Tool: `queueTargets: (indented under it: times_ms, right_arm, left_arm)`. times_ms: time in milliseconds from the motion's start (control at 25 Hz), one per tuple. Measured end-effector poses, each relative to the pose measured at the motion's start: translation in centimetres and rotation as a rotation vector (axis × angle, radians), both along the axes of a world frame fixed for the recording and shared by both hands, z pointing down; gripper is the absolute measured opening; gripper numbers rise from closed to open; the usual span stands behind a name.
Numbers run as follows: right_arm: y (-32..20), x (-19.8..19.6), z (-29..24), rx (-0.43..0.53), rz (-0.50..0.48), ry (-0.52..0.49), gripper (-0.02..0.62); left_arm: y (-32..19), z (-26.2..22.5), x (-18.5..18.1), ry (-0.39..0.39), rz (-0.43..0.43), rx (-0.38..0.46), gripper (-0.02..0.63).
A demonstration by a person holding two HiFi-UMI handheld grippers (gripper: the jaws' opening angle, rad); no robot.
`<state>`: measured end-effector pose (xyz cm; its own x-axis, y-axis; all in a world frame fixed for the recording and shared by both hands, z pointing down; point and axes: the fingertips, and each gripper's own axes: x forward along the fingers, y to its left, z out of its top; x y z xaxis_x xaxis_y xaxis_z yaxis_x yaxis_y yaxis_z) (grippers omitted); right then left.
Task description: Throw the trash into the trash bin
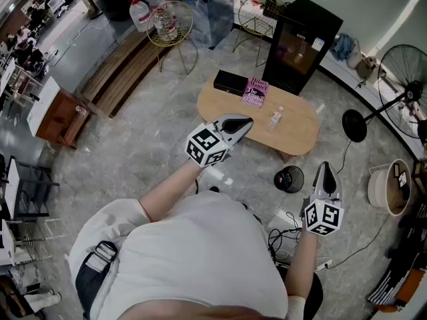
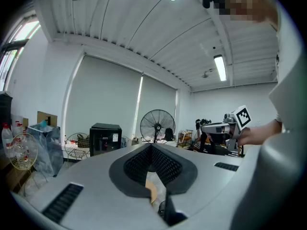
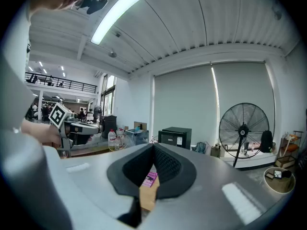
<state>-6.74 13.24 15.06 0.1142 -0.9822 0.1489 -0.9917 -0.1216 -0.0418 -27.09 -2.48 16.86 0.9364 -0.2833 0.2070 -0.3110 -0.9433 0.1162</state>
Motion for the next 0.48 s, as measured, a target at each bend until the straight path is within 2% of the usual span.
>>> queueTargets:
  times_ms: [480]
  right_arm:
    - [0.74, 0.82, -0.42, 0.021, 0.004, -0.012, 0.011]
  left_arm:
    - [1.02, -0.14, 0.90, 0.003, 0.002, 0.001, 0.006]
